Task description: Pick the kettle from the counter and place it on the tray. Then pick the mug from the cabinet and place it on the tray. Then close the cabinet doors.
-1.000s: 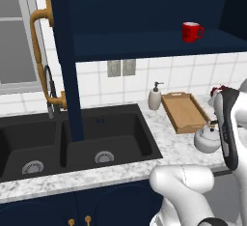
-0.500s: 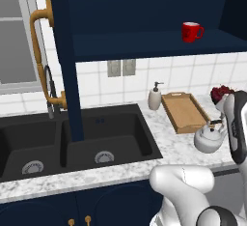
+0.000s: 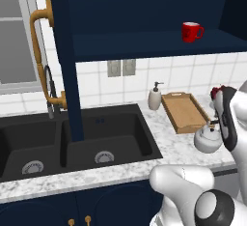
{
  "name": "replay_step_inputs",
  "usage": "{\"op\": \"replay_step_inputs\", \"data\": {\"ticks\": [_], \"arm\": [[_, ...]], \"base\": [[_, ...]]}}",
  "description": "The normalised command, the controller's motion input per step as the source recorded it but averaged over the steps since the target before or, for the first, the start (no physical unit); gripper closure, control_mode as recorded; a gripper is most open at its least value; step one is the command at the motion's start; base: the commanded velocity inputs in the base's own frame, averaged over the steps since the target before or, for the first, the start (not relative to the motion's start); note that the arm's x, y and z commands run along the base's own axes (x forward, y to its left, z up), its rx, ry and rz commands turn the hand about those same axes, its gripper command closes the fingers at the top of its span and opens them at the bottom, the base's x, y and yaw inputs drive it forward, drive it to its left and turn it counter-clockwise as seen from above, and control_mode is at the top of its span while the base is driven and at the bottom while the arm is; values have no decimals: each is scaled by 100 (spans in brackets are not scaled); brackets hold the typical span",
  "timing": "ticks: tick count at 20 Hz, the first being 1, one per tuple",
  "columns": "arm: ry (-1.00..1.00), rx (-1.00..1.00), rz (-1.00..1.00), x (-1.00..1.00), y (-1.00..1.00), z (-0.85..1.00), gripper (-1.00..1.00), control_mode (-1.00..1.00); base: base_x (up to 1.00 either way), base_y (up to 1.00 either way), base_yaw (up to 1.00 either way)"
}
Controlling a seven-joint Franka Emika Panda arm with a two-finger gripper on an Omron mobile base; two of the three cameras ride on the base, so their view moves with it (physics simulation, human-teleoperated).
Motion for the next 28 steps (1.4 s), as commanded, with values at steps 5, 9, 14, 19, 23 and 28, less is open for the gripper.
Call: {"op": "replay_step_inputs", "data": {"ticks": [5,9,14,19,23,28], "arm": [[0,4,0,21,-12,-22,-100,-100],[0,6,0,25,-8,-24,-100,-100],[1,8,0,16,-4,-4,-100,-100],[11,5,0,15,-1,0,-100,-100],[16,1,0,22,0,-2,-100,-100],[9,0,0,13,0,-12,-100,-100]], "base": [[0,0,0],[0,0,0],[0,0,0],[0,0,0],[0,0,0],[0,0,0]]}}
